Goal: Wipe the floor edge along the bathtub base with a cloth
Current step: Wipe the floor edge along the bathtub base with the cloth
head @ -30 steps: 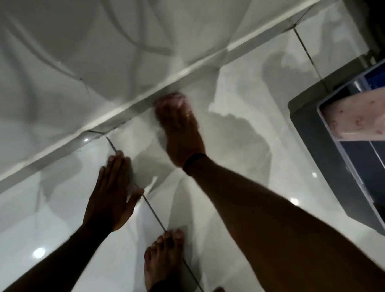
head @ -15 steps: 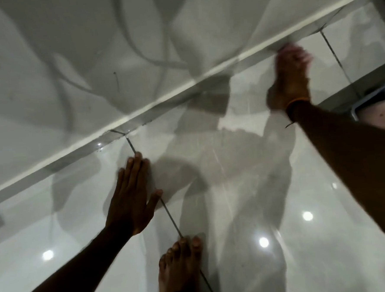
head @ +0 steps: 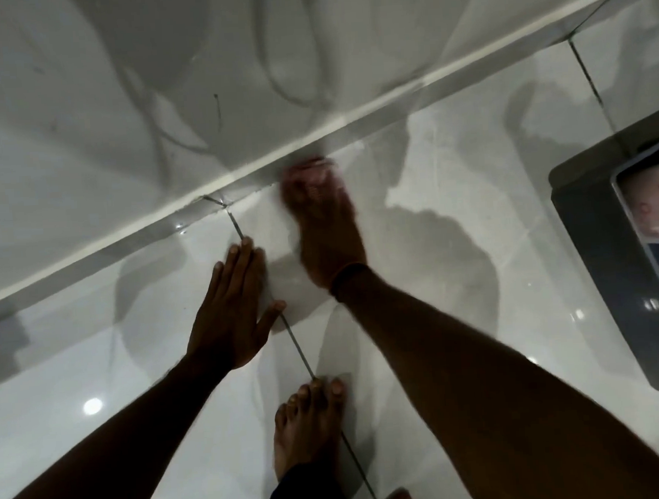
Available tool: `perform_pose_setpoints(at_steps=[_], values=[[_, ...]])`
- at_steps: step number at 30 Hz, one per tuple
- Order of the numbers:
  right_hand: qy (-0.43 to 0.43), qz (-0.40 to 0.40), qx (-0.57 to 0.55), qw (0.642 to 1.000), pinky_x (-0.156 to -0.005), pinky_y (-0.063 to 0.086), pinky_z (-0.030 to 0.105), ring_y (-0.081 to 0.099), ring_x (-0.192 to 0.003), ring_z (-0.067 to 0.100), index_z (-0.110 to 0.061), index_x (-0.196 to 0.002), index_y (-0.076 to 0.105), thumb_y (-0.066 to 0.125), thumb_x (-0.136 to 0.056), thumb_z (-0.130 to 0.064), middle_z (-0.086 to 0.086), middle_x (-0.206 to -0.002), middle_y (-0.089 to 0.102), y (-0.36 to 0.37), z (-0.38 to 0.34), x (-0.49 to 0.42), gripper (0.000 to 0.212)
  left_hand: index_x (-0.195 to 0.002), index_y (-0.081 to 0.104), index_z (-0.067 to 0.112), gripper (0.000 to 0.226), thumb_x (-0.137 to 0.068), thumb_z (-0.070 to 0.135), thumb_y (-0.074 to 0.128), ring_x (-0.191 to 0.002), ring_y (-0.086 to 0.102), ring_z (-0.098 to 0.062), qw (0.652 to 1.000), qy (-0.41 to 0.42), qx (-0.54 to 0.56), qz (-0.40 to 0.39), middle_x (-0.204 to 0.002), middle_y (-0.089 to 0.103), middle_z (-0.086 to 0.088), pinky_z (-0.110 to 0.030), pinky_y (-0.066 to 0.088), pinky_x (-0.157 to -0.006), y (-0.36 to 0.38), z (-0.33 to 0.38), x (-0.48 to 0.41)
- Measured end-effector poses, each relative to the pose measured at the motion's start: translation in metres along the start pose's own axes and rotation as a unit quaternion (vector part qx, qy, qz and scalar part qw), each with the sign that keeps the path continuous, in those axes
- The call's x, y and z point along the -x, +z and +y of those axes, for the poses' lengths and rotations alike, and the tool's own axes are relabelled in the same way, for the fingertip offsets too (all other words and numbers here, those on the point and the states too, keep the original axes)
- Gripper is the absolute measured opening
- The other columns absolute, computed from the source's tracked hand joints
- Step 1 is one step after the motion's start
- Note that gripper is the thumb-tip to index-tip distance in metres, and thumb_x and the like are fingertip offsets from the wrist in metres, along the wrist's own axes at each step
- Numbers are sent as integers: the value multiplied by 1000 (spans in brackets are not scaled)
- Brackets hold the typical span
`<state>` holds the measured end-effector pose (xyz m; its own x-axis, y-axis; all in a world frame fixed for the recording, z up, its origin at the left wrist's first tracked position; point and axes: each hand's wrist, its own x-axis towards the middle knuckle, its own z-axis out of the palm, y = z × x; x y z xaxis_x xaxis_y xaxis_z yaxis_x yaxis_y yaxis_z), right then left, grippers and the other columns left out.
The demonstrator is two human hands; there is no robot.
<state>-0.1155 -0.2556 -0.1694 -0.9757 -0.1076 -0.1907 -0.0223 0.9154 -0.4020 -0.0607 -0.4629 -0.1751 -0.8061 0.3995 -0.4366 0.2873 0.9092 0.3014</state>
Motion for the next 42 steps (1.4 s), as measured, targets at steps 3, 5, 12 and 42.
perform_pose_setpoints(at_steps=[3,5,12,42], values=[[-124,-72,-16,990,-139,8,53,11,-168,36,-25,-167,33,48,-93,6,-2,-177,29,9,-22,1,81,-167,8,11,89,-100,66,27,-164,-7,-25,1000,3,-7,-5,-177,-2,-10,-43,1,-133,0,-3,2],[-166,-101,4,981,-139,10,52,9,-169,30,-31,-168,28,46,-96,5,-7,-178,25,4,-9,-5,83,-167,8,11,90,-100,68,25,-164,-7,-25,1000,5,-10,-5,-177,-3,-10,-43,2,-133,0,-3,3],[-119,-34,37,992,-139,17,51,13,-168,34,-33,-167,31,31,-100,-13,-3,-178,26,-19,53,-13,70,-167,8,12,94,-97,75,14,-165,-7,-24,1000,12,3,-5,-177,-4,-8,-48,9,-134,-2,-4,2],[-96,-44,-106,989,-137,10,44,17,-167,33,-29,-160,46,47,-89,17,2,-175,35,-2,7,23,85,-167,6,10,97,-97,77,11,-164,-4,-26,998,18,-22,-62,-177,-2,-10,-48,13,-132,-14,-10,0]])
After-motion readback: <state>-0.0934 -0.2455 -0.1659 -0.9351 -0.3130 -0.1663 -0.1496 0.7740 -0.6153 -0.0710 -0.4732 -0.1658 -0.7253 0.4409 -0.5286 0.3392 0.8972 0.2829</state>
